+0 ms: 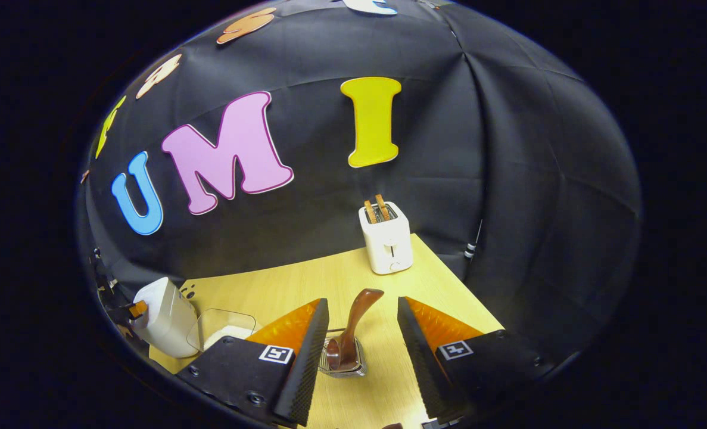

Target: Close the left gripper, press the button to open the rice cooker; take a wooden spoon from the chopstick holder with the right hand, scoop a spoonful of rice and pour it into the rice cooker, then put the wooden spoon back into the chopstick holder.

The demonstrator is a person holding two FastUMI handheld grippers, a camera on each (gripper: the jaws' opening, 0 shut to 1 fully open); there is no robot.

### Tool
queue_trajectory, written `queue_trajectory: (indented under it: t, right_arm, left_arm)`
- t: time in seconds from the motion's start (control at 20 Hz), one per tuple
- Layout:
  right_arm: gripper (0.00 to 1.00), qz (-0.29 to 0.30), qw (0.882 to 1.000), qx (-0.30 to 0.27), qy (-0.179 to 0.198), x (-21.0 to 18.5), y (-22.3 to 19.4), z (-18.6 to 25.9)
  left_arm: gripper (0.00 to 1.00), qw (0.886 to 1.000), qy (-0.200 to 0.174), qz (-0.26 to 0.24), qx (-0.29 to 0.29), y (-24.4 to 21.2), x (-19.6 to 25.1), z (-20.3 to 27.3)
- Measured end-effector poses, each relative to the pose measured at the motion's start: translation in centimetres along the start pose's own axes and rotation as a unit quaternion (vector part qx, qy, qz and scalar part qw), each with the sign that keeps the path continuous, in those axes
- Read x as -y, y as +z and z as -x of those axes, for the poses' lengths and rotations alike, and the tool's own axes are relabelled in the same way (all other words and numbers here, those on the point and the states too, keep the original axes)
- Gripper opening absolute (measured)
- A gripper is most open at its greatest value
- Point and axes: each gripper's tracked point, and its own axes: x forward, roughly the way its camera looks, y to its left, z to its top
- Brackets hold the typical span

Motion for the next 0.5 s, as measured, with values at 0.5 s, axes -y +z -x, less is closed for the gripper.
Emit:
queue_trajectory:
  t: [0.5]
  right_arm:
    - [0.73,0.028,0.997,0.035,0.056,-7.5,3.2,2.1]
  left_arm:
    - [0.95,0.994,-0.081,0.0,0.077,5.7,1.4,5.2]
